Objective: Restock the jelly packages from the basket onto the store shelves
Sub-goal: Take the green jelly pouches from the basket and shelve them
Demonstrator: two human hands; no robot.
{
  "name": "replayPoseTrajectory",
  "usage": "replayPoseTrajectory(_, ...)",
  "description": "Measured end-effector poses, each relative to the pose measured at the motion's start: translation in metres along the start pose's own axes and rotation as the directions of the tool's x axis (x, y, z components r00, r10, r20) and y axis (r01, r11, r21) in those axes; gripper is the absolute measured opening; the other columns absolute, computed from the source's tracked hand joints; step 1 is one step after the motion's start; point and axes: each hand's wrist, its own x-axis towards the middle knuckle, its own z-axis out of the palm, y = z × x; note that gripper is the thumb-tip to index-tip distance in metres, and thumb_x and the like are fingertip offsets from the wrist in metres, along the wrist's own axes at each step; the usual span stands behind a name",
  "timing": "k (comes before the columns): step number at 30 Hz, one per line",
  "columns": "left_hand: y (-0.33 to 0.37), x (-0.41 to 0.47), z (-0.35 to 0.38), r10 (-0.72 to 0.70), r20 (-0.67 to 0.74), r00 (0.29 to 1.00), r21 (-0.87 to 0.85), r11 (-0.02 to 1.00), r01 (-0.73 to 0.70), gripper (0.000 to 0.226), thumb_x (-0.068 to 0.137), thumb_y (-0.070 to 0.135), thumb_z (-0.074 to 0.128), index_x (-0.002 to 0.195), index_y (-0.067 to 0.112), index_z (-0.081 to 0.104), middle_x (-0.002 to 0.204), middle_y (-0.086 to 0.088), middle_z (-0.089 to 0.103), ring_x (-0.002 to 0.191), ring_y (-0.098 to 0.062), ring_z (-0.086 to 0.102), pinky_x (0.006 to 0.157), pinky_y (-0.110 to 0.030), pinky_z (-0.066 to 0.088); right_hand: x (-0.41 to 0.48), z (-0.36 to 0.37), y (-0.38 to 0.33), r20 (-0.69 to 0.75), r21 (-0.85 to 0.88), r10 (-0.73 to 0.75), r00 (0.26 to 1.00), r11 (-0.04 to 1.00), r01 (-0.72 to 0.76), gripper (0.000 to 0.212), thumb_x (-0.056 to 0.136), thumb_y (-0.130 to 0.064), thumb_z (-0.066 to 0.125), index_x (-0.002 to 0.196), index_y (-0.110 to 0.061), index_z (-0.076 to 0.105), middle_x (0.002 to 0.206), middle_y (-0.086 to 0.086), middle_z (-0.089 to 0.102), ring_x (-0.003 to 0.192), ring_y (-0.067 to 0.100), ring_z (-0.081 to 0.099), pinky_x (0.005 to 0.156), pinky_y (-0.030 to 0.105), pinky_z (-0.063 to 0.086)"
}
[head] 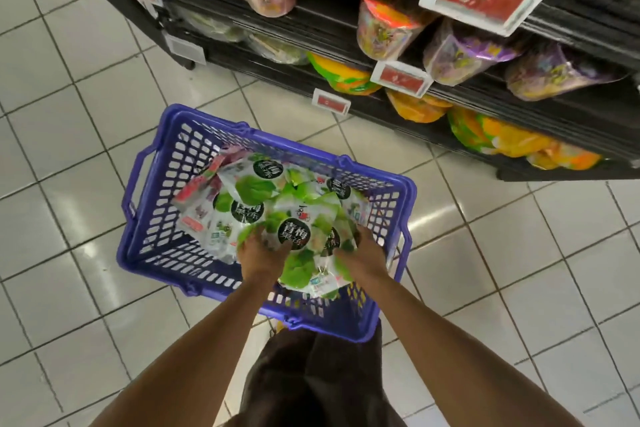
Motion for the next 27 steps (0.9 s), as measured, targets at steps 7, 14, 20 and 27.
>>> replayPoseTrajectory(7, -0.009, 0.016, 0.019, -0.082, 0.2, 0.976, -0.147, 0.983, 0.113, 0.035, 0.08, 0.035, 0.079, 0.099, 0.008, 0.066, 0.103, -0.013, 0.069, 0.09, -0.023, 0.063, 0.078, -0.028, 0.046, 0.012, 0.014, 0.009, 0.084, -0.211, -0.02, 0.996, 0.977, 0.037, 0.072, 0.07, -0.033, 0.087, 0.13, -0.008, 0.057, 0.128, 0.014, 0.063, 0.12, 0.029, 0.059, 0.098, 0.038, 0.049)
replayPoseTrajectory(14, -0.029, -0.012, 0.005, 0.035, 0.23, 0.973, -0.213, 0.977, 0.015, 0.024, 0.093, 0.028, 0.065, 0.093, 0.004, 0.063, 0.083, -0.008, 0.064, 0.085, -0.023, 0.057, 0.074, -0.029, 0.043, -0.008, 0.012, 0.018, 0.155, 0.056, -0.041, 0.987, 0.998, 0.033, 0.059, 0.078, -0.023, 0.083, 0.13, -0.013, 0.055, 0.112, -0.007, 0.056, 0.114, 0.018, 0.053, 0.086, 0.016, 0.047)
replayPoseTrajectory(20, -0.029, -0.048, -0.044, 0.131, 0.258, 0.957, -0.338, 0.94, -0.037, 0.028, 0.096, 0.017, 0.06, 0.115, -0.004, 0.062, 0.107, -0.022, 0.069, 0.099, -0.03, 0.064, 0.089, -0.042, 0.051, -0.054, -0.002, 0.004, 0.191, 0.391, -0.06, 0.98, 0.92, -0.02, 0.034, 0.074, -0.025, 0.086, 0.088, -0.033, 0.057, 0.094, -0.016, 0.069, 0.092, 0.009, 0.069, 0.081, 0.025, 0.057)
replayPoseTrajectory(27, 0.03, -0.113, -0.139, 0.19, 0.199, 0.961, -0.552, 0.832, -0.05, 0.038, 0.079, 0.044, 0.07, 0.096, 0.01, 0.066, 0.073, -0.008, 0.063, 0.065, -0.023, 0.057, 0.061, -0.035, 0.05, -0.139, -0.073, -0.063, 0.12, 0.706, 0.024, 0.993, 0.701, -0.102, 0.037, 0.066, -0.034, 0.084, 0.098, -0.015, 0.076, 0.095, 0.009, 0.077, 0.091, 0.028, 0.072, 0.088, 0.047, 0.057)
